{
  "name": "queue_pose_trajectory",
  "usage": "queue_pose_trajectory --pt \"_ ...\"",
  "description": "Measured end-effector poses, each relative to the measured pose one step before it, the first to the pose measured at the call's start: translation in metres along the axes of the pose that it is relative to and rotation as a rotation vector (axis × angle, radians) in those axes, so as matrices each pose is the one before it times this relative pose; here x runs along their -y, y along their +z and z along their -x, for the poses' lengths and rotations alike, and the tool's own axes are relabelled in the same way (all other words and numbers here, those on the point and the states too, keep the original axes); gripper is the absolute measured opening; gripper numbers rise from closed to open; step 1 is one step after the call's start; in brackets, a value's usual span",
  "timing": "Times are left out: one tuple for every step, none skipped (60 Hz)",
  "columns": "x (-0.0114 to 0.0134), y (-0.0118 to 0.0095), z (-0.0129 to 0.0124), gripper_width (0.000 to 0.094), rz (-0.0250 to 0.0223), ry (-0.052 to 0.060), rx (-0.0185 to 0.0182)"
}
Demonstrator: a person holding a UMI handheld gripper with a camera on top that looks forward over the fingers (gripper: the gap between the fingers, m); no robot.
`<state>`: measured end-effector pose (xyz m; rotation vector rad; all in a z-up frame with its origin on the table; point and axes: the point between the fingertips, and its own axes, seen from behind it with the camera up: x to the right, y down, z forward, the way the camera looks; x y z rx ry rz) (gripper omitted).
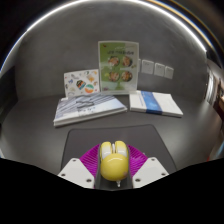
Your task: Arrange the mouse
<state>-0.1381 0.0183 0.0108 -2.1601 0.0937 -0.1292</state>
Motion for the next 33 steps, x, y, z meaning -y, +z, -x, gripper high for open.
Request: queue_pose_trajectory --pt "-0.00469 0.00156 0.00028 0.0370 0.00540 -0.0057 0.01046" --pt "-0.00497 0.00117 0.00049 0.0371 0.00795 -0.0070 0.01031" --pt "-0.00484 0.00103 0.00067 0.0373 0.00923 -0.0065 0.00914" --pt "-0.00070 0.00174 0.00001 0.0374 -0.01123 -0.0050 0.00663" --pt "0.00071 0.00084 0.00007 0.0373 -0.00806 -0.0015 0.00693" --pt "0.00047 0.00010 0.00013 0.0375 -0.00404 0.0034 0.00689" --pt "0.00016 0.00008 0.00073 0.0395 -0.00019 0.0056 0.00885" --pt "0.00086 -0.00101 0.00233 0.0410 0.00213 0.0065 0.00748" --pt "-0.00008 0.00139 0.00127 0.0419 -0.00085 0.0032 0.00998" --pt "-0.00054 -0.00023 0.00070 0.0447 0.00471 -0.0006 0.00942" --pt "0.00019 0.00032 0.00056 0.0467 0.00163 -0.0017 0.00798" --pt "-0.00066 0.00008 0.00010 0.0539 0.00467 -0.0056 0.00743" --pt "-0.00138 -0.00022 0.00032 0.0569 0.00859 -0.0051 0.00782" --pt "-0.00217 -0.00044 0.00017 0.0553 0.00983 -0.0037 0.00754" --pt "-0.00267 -0.00039 0.00046 0.0619 0.00628 -0.0032 0.00897" --pt "-0.00114 -0.00151 0.00033 0.0674 0.00278 -0.0024 0.00941" --pt "-0.00041 -0.00211 0.00049 0.0730 -0.00383 -0.0005 0.00999" --pt "0.00042 -0.00261 0.00048 0.0785 -0.00834 0.0003 0.00970" --pt "0.00101 -0.00336 0.00049 0.0840 -0.01091 0.0013 0.00946" --pt "0.00124 -0.00473 0.00033 0.0895 -0.01050 0.0042 0.00800" --pt "0.00037 -0.00472 0.00084 0.0884 -0.00702 0.0025 0.01134" --pt "0.00007 -0.00542 0.00044 0.0835 -0.00562 0.0033 0.00999" --pt "-0.00057 -0.00583 0.00001 0.0836 -0.00375 0.0036 0.00902" --pt "-0.00106 -0.00639 -0.00039 0.0838 -0.00249 0.0017 0.00863" --pt "-0.00142 -0.00673 -0.00086 0.0839 -0.00278 0.0008 0.00814" --pt "-0.00138 -0.00684 -0.00120 0.0845 -0.00386 0.0009 0.00669" --pt "-0.00235 -0.00662 -0.00047 0.0846 -0.00379 0.0021 0.00335" --pt "-0.00102 -0.00632 -0.00253 0.0848 -0.00367 0.0011 0.00070" --pt "-0.00159 -0.00700 -0.00279 0.0849 -0.00345 0.0018 -0.00005" --pt "-0.00214 -0.00729 -0.00337 0.0848 -0.00248 0.0028 -0.00201" --pt "-0.00271 -0.00752 -0.00395 0.0848 -0.00189 0.0025 -0.00401" --pt "-0.00268 -0.00758 -0.00455 0.0848 -0.00156 0.0029 -0.00511" --pt "-0.00311 -0.00779 -0.00443 0.0847 -0.00149 0.0026 -0.00483"
